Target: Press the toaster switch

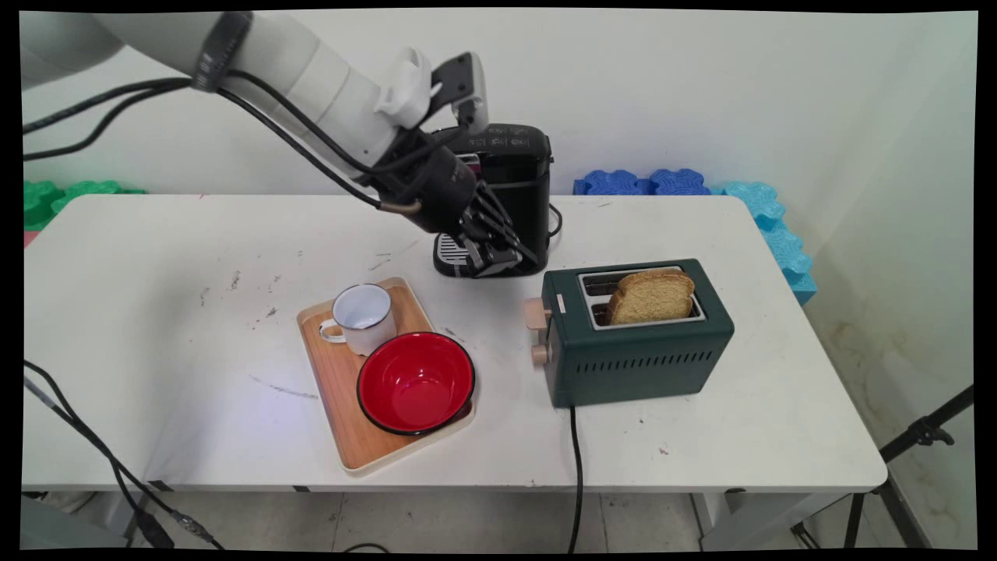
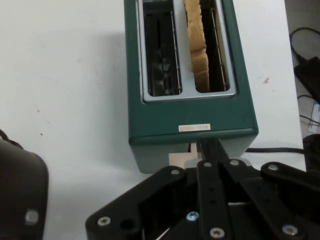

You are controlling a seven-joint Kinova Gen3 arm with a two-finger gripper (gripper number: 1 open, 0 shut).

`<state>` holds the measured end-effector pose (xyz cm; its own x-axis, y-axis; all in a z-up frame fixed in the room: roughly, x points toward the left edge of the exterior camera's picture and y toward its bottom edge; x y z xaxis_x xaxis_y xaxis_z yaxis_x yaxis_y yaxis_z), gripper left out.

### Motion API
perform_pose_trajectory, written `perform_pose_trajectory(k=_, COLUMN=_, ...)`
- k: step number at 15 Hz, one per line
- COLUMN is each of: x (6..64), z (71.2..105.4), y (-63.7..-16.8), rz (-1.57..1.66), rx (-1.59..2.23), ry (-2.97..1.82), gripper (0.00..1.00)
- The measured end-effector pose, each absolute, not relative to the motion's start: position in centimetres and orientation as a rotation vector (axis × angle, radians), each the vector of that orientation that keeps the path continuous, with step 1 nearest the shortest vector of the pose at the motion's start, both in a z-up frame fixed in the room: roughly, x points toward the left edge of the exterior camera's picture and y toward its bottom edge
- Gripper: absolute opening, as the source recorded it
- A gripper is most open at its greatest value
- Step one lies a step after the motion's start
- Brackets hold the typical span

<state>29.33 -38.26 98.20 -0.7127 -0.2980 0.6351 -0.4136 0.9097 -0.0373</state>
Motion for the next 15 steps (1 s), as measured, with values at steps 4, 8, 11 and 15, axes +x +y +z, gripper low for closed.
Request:
perform_pose_trajectory(k=4, x=28.8, z=97.0, y=-38.7, rz=0.215, rx=0.509, ry=-2.443, gripper=0.00)
perform_pose_trajectory(k=8, x=28.3, z=95.7, y=-39.2, rz=0.205, rx=0.523, ry=-2.463, gripper=0.00)
perform_pose_trajectory(k=11, x=28.0, z=95.0, y=-39.5, rz=0.197, rx=0.539, ry=-2.467, gripper=0.00)
perform_pose_trajectory(k=15, x=27.4, z=94.1, y=-39.9, rz=0.186, rx=0.565, ry=-2.464, gripper=0.00)
